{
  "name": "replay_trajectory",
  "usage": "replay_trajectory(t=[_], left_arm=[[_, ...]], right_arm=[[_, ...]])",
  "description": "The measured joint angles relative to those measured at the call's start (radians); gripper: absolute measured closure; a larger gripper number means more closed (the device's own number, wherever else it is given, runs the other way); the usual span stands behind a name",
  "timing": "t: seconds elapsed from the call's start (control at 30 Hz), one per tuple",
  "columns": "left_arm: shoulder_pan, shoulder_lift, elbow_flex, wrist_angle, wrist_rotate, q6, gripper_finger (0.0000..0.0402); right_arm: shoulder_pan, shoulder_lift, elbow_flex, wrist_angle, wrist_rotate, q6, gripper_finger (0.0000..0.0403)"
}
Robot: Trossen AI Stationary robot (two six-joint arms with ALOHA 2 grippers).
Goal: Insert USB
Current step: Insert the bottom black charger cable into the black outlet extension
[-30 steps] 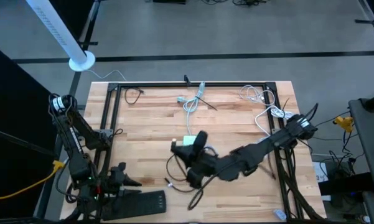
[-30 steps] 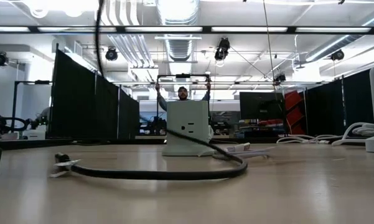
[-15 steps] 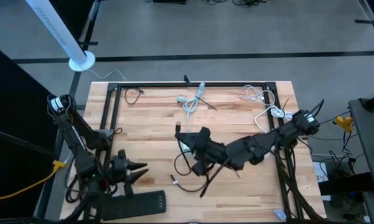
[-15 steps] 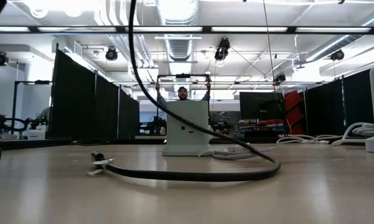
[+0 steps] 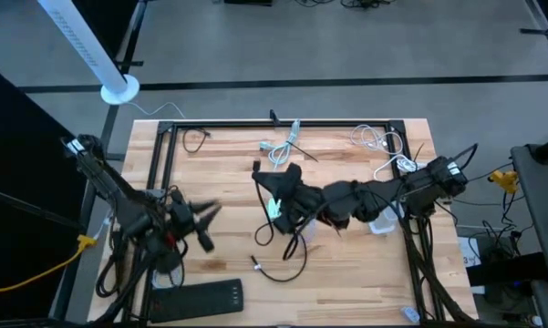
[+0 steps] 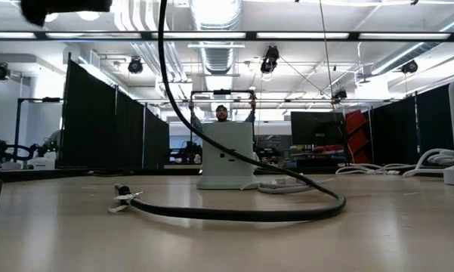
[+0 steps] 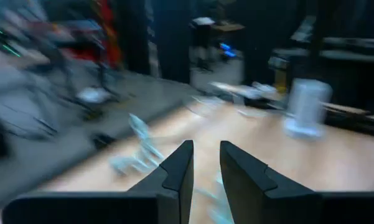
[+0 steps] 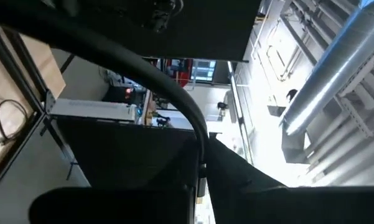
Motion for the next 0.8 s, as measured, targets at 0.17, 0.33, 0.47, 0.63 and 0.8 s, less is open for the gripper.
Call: replay_trajectory(t=[0.17,0.33,0.47,0.63,0.8], left_arm=[[0.136,-0.153,0.032,0.012,0.004,0.443,0.0336],[0.299,-0.26,0.037,0.23,0.329,0.967,0.0339],[0.388,-0.27,0.035,0.495,0.565,1.285,0.0339],[0.406,-0.274,0.035,0.613,0.62,1.379,0.0339],[0.365,-0.296,0.034,0.612,0.62,1.28,0.0339]], right_arm=[[-0.04,-0.019,0.0,-0.023,-0.193,0.335,0.0398],[-0.089,-0.02,0.0,-0.034,-0.332,0.562,0.0398],[-0.119,-0.02,0.0,-0.021,-0.343,0.638,0.0398],[-0.122,-0.029,0.0,-0.029,-0.354,0.794,0.0398],[-0.127,-0.041,0.0,-0.093,-0.44,1.046,0.0398]])
